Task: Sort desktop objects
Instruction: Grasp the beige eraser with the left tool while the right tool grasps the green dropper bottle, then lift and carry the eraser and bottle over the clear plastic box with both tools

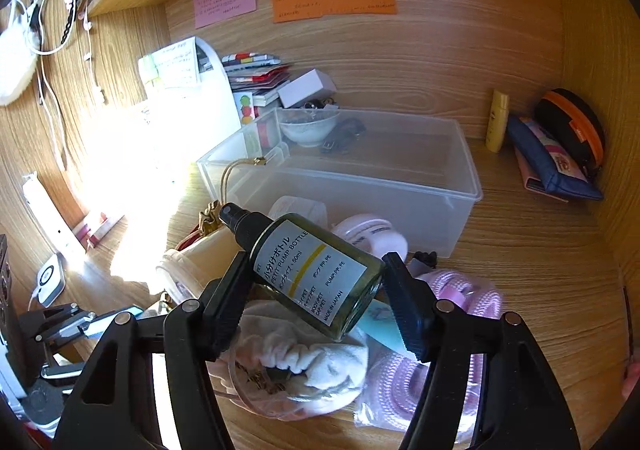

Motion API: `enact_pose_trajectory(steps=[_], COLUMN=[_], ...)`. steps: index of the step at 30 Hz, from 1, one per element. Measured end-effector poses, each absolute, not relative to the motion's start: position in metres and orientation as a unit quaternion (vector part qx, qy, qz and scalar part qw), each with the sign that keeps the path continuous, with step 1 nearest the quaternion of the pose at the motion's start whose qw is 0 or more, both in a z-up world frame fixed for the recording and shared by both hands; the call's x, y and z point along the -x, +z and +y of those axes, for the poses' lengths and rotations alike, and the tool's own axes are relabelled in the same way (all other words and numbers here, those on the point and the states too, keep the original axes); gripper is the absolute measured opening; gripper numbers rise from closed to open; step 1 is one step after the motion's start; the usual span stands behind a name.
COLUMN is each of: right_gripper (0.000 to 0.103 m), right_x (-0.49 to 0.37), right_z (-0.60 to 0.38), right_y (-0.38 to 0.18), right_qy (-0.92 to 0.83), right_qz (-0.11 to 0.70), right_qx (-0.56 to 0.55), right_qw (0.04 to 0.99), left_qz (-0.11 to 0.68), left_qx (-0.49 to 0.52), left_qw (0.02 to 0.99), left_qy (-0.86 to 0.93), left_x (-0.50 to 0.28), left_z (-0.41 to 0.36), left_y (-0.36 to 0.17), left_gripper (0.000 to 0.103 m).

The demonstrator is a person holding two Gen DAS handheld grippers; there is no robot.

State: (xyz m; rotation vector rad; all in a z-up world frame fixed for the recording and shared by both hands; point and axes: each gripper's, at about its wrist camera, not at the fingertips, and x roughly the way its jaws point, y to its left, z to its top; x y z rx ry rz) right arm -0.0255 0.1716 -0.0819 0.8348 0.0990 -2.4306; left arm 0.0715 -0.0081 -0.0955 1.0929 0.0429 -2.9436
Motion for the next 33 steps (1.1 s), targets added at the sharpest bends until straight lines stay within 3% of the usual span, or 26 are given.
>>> enact_pose_trajectory(steps=[33], right_gripper=[0.062], right_x=[0.041], right_z=[0.223], right_y=[-0.056], right_qy=[-0.924], right_qz=[-0.003], right_qx=[-0.270], right_qw=[0.271], left_qz=[0.038], left_qx=[-0.227], left_qw=[0.064], left_qy=[-0.971], left_x=[-0.040], left_z=[-0.035], left_y=[-0.011], left_gripper=[0.023])
